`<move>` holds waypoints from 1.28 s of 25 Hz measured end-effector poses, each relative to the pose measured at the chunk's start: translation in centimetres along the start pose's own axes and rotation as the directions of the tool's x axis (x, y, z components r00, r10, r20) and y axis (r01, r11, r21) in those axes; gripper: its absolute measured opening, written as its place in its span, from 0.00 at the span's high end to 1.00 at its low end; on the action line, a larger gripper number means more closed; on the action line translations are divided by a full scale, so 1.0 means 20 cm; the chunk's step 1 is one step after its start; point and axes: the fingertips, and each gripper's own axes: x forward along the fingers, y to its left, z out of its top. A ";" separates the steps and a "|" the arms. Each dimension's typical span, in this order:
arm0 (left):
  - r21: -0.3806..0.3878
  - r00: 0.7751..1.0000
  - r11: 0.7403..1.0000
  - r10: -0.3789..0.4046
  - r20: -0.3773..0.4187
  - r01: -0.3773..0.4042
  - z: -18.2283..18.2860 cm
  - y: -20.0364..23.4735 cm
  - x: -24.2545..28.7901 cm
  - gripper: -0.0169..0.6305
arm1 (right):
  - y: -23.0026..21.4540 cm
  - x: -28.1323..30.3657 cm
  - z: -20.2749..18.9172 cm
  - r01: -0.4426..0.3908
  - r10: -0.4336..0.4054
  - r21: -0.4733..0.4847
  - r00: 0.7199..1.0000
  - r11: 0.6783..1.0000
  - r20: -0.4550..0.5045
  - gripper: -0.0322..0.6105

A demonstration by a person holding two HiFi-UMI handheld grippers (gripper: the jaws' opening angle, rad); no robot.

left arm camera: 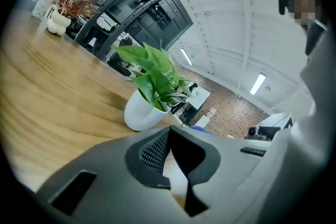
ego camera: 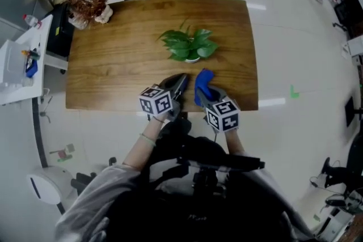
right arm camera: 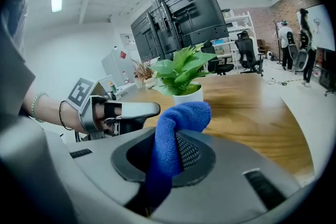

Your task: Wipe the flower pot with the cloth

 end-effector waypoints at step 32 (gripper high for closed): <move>0.039 0.980 0.994 0.096 0.174 -0.104 -0.59 -0.70 -0.71 0.97 | 0.42 -0.74 -0.44 -0.052 0.063 -0.094 0.991 0.994 0.117 0.86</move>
